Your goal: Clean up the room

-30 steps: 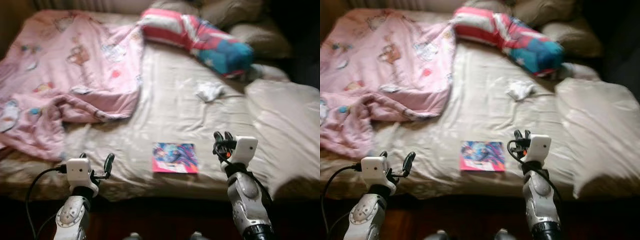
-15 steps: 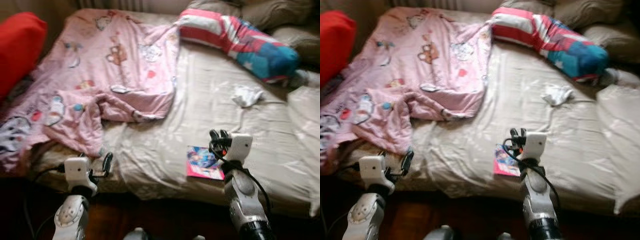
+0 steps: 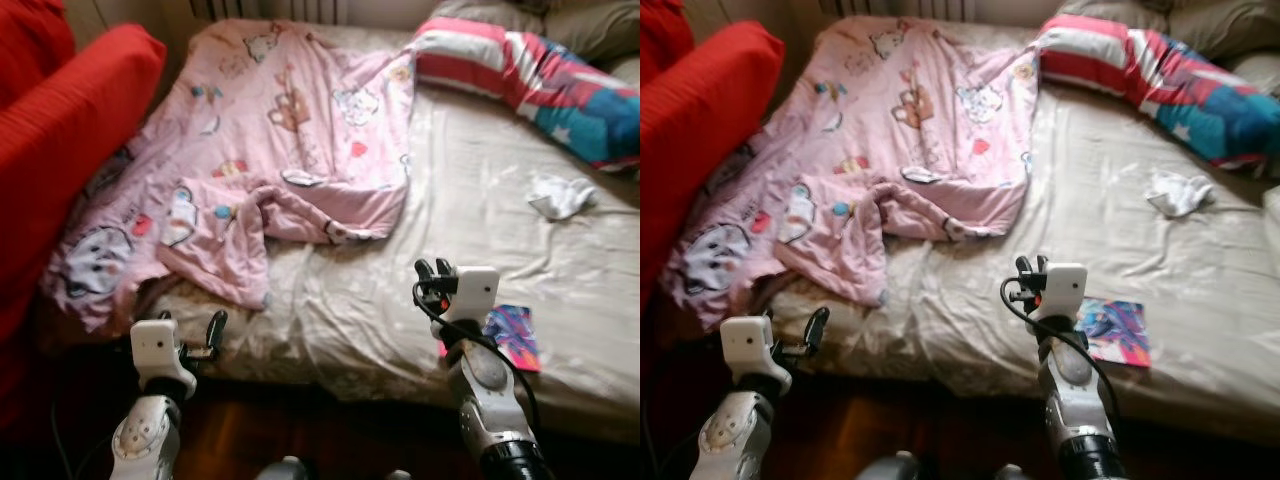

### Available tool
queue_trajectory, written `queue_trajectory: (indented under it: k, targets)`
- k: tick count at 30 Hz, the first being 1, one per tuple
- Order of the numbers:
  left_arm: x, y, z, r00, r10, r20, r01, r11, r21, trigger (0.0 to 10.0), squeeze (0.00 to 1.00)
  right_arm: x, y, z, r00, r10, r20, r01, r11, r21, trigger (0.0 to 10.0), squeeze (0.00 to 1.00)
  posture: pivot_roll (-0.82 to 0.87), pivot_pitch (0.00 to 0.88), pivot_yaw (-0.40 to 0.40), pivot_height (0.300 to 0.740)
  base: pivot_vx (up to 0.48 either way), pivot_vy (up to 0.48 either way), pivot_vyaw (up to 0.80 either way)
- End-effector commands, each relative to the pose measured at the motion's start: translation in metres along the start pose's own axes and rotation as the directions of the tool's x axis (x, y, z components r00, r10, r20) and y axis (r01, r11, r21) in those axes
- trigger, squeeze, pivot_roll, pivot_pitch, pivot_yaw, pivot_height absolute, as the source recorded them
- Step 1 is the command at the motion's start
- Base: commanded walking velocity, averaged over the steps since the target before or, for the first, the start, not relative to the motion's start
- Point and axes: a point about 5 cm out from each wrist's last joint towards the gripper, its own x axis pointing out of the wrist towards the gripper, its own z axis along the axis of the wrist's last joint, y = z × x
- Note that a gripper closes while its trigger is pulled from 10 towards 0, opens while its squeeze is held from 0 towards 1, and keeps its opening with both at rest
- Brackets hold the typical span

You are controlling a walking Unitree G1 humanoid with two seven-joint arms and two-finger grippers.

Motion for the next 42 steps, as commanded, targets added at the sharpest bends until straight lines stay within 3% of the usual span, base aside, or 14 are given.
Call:
queue_trajectory:
  k: [1, 22, 31, 42]
  targets:
    - [-0.002, 0.002, -0.001, 1.0, 0.0, -0.011, 0.0, 1.0, 0.004, 10.0, 0.0, -0.002, -0.001, -0.002, 1.0, -0.012, -0.008, 0.012, 1.0, 0.017, 10.0, 0.0, 0.11, 0.225, -0.036, 0.74, 0.0, 0.341, 0.0]
    - [-0.002, 0.002, -0.001, 1.0, -0.004, -0.015, 0.004, 1.0, 0.006, 10.0, 0.0, -0.003, 0.0, -0.008, 1.0, -0.016, -0.025, 0.016, 0.999, 0.03, 10.0, 0.0, 0.11, 0.222, -0.033, 0.74, 0.0, 0.335, 0.0]
    - [-0.003, -0.001, -0.009, 0.999, -0.009, -0.043, 0.008, 1.0, -0.024, 10.0, 0.0, -0.009, -0.003, -0.025, 0.995, -0.01, -0.103, 0.013, 1.0, 0.027, 10.0, 0.0, 0.11, 0.222, -0.032, 0.74, 0.0, 0.0, 0.0]
    - [-0.002, -0.001, -0.008, 0.999, -0.014, -0.042, 0.014, 1.0, -0.021, 10.0, 0.0, -0.007, 0.002, -0.022, 0.996, 0.029, -0.084, -0.029, 1.0, -0.001, 10.0, 0.0, 0.11, 0.222, -0.03, 0.74, 0.0, 0.0, 0.09]
